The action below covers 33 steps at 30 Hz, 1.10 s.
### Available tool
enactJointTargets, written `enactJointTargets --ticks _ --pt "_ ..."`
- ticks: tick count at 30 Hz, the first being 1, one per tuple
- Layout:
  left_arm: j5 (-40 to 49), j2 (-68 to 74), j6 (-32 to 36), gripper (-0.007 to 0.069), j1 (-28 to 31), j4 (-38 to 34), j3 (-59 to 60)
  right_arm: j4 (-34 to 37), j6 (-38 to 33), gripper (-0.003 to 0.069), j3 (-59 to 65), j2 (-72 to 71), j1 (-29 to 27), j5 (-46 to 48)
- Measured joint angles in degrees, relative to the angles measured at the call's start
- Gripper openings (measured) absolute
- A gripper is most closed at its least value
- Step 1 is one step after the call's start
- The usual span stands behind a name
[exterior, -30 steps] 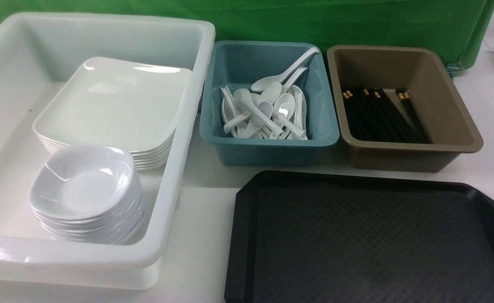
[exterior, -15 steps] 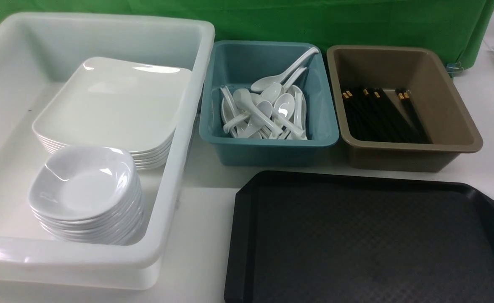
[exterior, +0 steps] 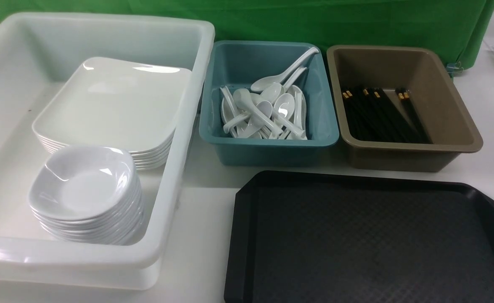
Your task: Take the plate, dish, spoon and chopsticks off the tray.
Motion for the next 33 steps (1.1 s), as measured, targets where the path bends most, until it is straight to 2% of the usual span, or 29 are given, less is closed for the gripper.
enactJointTargets --ticks 8,13,16,23,26,33 --pt "0.0 0.0 0.1 0.0011 0.0 0.0 0.0 0.0 -1.8 0.0221 0.1 0.0 -0.1 0.5" --pt "0.0 0.0 0.1 0.0011 0.0 0.0 0.0 0.0 -4.7 0.0233 3.2 0.0 -2.6 7.1" --pt "0.1 0.0 0.1 0.0011 0.0 0.0 0.0 0.0 -8.0 0.0235 11.9 0.1 -5.8 14.1" --pt "0.1 0.0 0.1 0.0011 0.0 0.0 0.0 -0.1 -8.3 0.0238 29.7 0.2 -9.6 18.1" --pt "0.1 0.0 0.1 0.0011 0.0 0.0 0.0 -0.1 -8.2 0.0238 30.4 0.2 -9.1 21.6" --pt "0.1 0.0 0.1 0.0011 0.0 1.5 0.0 -0.1 -7.3 0.0239 30.4 0.2 -5.6 22.0"
